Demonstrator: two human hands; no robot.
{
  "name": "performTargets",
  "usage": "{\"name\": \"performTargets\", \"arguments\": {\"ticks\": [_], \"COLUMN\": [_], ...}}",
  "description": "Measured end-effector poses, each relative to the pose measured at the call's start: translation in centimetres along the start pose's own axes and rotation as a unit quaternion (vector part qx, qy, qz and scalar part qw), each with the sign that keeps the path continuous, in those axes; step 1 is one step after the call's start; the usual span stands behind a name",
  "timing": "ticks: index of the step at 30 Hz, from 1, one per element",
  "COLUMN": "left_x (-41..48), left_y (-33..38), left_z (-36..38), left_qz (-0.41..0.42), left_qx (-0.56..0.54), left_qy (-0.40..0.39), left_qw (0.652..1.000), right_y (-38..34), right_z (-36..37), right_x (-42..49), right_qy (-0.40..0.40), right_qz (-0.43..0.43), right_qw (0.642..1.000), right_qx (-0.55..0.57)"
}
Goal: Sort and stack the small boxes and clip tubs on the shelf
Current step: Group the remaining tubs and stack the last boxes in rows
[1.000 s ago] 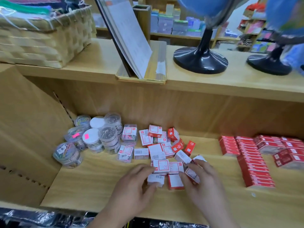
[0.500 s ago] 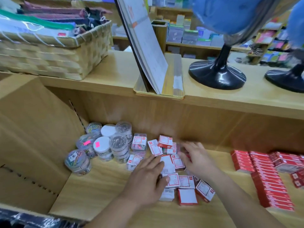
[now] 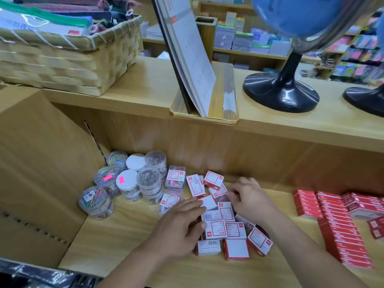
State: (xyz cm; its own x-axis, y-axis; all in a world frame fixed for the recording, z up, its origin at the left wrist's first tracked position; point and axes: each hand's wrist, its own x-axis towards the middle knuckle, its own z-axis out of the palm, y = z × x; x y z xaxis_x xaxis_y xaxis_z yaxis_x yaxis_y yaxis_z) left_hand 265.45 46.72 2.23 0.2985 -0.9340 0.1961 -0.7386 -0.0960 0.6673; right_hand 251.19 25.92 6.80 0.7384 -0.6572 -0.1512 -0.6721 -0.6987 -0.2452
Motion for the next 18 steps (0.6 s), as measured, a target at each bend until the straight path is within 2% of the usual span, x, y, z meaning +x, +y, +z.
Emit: {"name": "performTargets", "arguments": {"ticks": [4,10,18], "left_x": [0.2,0.1,-0.1], "left_y": [-0.1,-0.1,-0.3], "left_z": [-0.1,-0.2,-0.3], "left_qz": [-0.008,0.0,0.009], "left_qx": [-0.022,-0.011,-0.047], "left_qy": [0.004,-0.012,0.006], "left_qw": [1.0,1.0,0.999], "right_y": [-1.5,-4.0,-3.7], "right_z": [0.0,0.9,0.3], "right_x": [0.0,0.7,0.2], "right_qy": [-0.029,0.019,0.099], "right_qz": [0.051,0.157,0.15], "right_qw": [0.997,0.987,0.979], "right_qx": [-0.047,-0.015,0.098]}}
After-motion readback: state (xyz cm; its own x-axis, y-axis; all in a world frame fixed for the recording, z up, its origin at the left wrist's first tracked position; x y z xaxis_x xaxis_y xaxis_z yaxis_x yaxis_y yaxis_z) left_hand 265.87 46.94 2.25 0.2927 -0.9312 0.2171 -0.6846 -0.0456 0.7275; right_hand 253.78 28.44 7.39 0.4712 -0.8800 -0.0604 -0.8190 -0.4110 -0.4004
